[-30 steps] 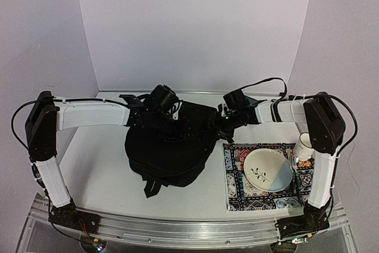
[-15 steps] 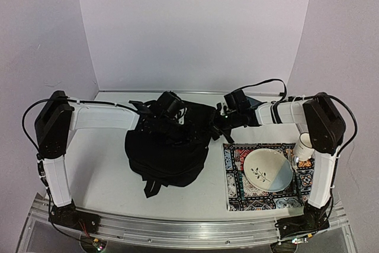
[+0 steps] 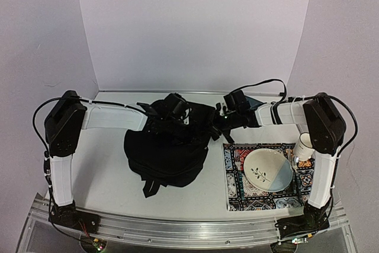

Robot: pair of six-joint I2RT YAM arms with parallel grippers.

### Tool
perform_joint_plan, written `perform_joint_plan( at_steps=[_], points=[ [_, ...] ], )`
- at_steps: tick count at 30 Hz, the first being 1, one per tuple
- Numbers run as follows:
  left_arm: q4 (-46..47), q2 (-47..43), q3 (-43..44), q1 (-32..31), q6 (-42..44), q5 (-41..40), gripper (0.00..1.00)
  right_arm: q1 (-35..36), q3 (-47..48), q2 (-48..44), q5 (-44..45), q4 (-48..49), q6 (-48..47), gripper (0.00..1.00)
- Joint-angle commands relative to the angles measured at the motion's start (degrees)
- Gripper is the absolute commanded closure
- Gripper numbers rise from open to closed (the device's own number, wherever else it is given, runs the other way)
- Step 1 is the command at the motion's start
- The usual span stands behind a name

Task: Pack the student bag
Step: Grab the largest pocket of the student bag, then zip the largest pocket of the bag in the student bag.

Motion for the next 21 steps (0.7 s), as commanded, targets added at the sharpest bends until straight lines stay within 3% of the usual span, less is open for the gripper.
perform_joint_plan(
  at_steps=[1, 12, 17, 21],
  points=[
    [2.71, -1.58, -0.03, -0.20, 0.42, 2.39, 1.00, 1.54, -0.12, -3.68, -1.95, -0.13, -1.43, 1.00],
    [-1.76, -23.46, -22.49, -0.92, 3.50, 4.96, 1.00, -7.33, 10.86, 1.39, 1.29, -8.34, -5.97, 1.00],
    [-7.99, -31.85, -28.26, -1.16, 6.04, 3.90, 1.00, -10.70, 18.16, 6.19, 1.54, -11.15, -6.72, 1.00],
    [-9.82, -33.27, -27.42, -1.17, 6.73, 2.38, 1.00, -10.72, 20.61, 7.33, -1.23, -13.33, -6.12, 0.99]
  ],
)
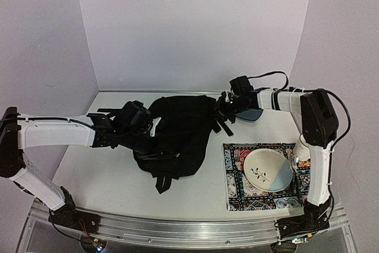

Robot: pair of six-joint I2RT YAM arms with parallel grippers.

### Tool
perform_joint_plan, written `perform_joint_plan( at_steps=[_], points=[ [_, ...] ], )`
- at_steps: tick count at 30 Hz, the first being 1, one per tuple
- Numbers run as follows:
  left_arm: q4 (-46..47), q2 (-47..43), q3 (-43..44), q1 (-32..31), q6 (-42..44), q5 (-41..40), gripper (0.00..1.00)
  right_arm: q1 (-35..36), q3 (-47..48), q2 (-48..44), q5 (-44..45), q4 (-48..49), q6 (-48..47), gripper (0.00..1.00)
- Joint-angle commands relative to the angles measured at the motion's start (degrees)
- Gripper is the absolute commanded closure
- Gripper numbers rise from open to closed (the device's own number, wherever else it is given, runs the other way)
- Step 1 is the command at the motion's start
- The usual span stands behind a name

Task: Pack the student bag
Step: Zip the largest pocket of the bag in the student bag, then hold the largest pocket of the student bag.

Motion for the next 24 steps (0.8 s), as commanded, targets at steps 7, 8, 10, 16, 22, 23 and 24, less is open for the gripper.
perform_joint_plan(
  at_steps=[7, 8, 10, 16, 22, 23, 24],
  points=[
    [-5.71, 6.47, 12.47, -0.58, 5.01, 0.58, 1.00, 1.39, -8.80, -11.07, 3.74, 1.54, 4.12, 0.57],
    [-5.67, 7.18, 13.68, -0.64, 5.58, 0.91, 1.00, 2.26, -11.27, -13.73, 4.74, 1.99, 5.06, 0.52],
    [-5.58, 8.15, 15.30, -0.76, 6.22, 1.34, 1.00, 4.35, -16.48, -18.00, 7.19, 2.93, 7.22, 0.41],
    [-5.32, 10.08, 17.67, -1.20, 7.63, 3.86, 1.00, 13.43, -26.81, -26.02, 13.19, 5.80, 14.58, 0.28],
    [-5.29, 9.50, 17.13, -1.46, 8.36, 4.45, 1.00, 21.99, -30.62, -26.53, 17.77, 11.47, 21.07, 0.29],
    [-5.34, 9.28, 16.88, -1.46, 8.42, 4.57, 1.00, 22.63, -30.38, -25.61, 17.78, 12.04, 21.56, 0.30],
    [-5.30, 9.13, 16.50, -1.46, 8.46, 4.64, 1.00, 23.62, -30.01, -24.83, 17.97, 12.53, 21.90, 0.32]
  ],
)
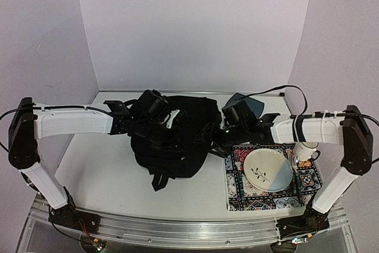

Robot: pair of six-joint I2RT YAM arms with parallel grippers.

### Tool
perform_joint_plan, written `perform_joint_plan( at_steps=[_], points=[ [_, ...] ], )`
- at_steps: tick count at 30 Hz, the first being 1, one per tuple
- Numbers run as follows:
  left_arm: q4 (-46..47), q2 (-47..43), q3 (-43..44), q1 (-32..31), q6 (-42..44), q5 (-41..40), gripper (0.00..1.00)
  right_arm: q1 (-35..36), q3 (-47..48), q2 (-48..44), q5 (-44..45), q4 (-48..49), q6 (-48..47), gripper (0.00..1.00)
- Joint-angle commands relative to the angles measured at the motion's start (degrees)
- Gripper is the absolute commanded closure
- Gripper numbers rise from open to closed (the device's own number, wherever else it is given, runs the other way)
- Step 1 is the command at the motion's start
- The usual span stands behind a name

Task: Pack the student bag
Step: Hold the largest pocket of the student bag, then zip the largest pocket of the bag in the student bag.

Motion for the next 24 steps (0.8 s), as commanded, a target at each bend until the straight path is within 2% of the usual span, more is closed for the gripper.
perform_joint_plan(
  at_steps=[1, 3, 5, 8, 10, 17, 21, 24],
  points=[
    [0.67, -1.13, 1.43, -0.21, 1.52, 1.67, 1.00, 2.94, 0.45, 2.19, 4.03, 4.14, 4.69, 0.34],
    [0.63, -1.90, 0.52, -0.22, 1.62, 1.25, 1.00, 3.80, 0.61, 3.27, 4.13, 4.63, 5.14, 0.42],
    [0.58, -3.16, -0.57, -0.21, 1.81, 0.36, 1.00, 3.99, 0.21, 3.42, 4.36, 4.61, 5.22, 0.55],
    [-0.19, -5.19, -2.69, -0.18, 2.04, -1.75, 1.00, 3.83, -0.05, 1.63, 6.15, 1.41, 3.64, 0.84],
    [-1.28, -6.61, -4.05, -0.09, 2.07, -3.85, 1.00, 3.30, 0.62, 0.10, 7.46, -3.05, 1.40, 0.98],
    [-5.10, -12.67, -9.36, 3.17, 2.27, -9.95, 1.00, -4.78, -2.76, -7.83, 7.37, -12.68, -4.56, 1.00],
    [-7.54, -17.28, -12.76, 8.07, 3.14, -12.13, 1.00, -11.18, -4.10, -11.66, 7.42, -17.91, -8.98, 1.00],
    [-8.56, -19.33, -14.67, 12.28, 3.87, -13.38, 1.00, -13.39, -2.98, -12.04, 7.60, -20.10, -12.43, 1.00]
  ],
)
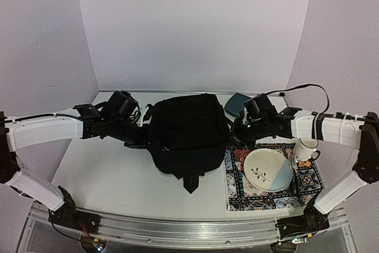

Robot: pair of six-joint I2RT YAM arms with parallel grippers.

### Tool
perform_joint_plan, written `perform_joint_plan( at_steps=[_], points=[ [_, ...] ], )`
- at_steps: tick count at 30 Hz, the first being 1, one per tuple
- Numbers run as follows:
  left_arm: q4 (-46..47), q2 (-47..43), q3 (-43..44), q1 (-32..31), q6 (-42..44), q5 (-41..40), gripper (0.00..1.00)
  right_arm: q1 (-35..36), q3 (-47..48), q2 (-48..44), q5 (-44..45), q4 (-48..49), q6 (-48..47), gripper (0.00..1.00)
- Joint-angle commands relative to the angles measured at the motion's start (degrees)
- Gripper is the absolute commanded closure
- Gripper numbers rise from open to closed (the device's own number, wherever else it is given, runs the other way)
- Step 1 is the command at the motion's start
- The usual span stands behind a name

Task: Pack the student bag
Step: Zip the largest pocket of the bag in the student bag, then hold the largest pocket of the student bag.

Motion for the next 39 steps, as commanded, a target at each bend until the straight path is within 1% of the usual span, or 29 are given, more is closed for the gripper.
perform_joint_plan(
  at_steps=[1, 3, 4, 5, 6, 10, 15, 19, 23, 29, 34, 36, 37, 39],
  points=[
    [-6.04, -5.01, -2.70, 5.87, 2.43, -6.29, 1.00, -4.58, 1.28, -2.84, 5.80, -10.05, -8.21, 1.00],
    [-6.19, -4.15, -2.34, 6.26, 2.75, -8.55, 1.00, -4.48, 3.58, -0.70, 3.22, -10.69, -11.55, 1.00],
    [-6.15, -3.29, -1.65, 6.32, 2.90, -8.41, 1.00, -4.23, 4.89, 0.57, 1.53, -10.88, -13.41, 0.99],
    [-6.00, -2.22, -0.49, 6.30, 3.04, -6.96, 1.00, -3.55, 6.34, 1.76, 0.43, -11.07, -15.66, 0.94],
    [-5.77, -1.18, 0.74, 6.27, 3.13, -5.15, 1.00, -2.59, 7.82, 2.78, -0.02, -11.43, -18.17, 0.87],
    [-3.71, 0.25, 4.58, 6.14, 3.06, 0.51, 1.00, 3.44, 13.64, 3.34, 5.04, -14.85, -26.08, 0.66],
    [-1.31, -1.12, 6.72, 6.03, 2.70, 5.61, 1.00, 10.62, 17.13, 2.22, 10.49, -15.41, -35.89, 0.45],
    [-0.23, -2.11, 6.94, 5.60, 1.78, 8.15, 1.00, 16.19, 21.26, 5.00, 10.71, -14.93, -43.77, 0.32],
    [0.46, -3.02, 6.85, 5.45, 0.89, 8.87, 1.00, 19.85, 26.85, 9.61, 12.99, -14.62, -50.10, 0.24],
    [1.85, -4.15, 6.45, 5.34, -0.52, 9.75, 1.00, 22.01, 30.20, 16.41, 6.30, -8.33, -55.89, 0.23],
    [2.39, -4.26, 6.38, 5.32, -1.07, 9.82, 1.00, 23.89, 31.90, 22.02, 6.08, -5.08, -58.74, 0.25],
    [2.50, -4.19, 6.31, 5.35, -1.19, 9.69, 1.00, 24.23, 32.15, 23.27, 6.96, -4.65, -59.89, 0.28],
    [2.52, -4.14, 6.33, 5.34, -1.27, 9.54, 1.00, 24.38, 32.17, 23.73, 7.62, -4.61, -60.92, 0.32],
    [2.54, -3.90, 6.35, 5.36, -1.40, 8.81, 1.00, 24.61, 31.40, 23.88, 8.88, -4.29, -61.71, 0.43]
  ],
)
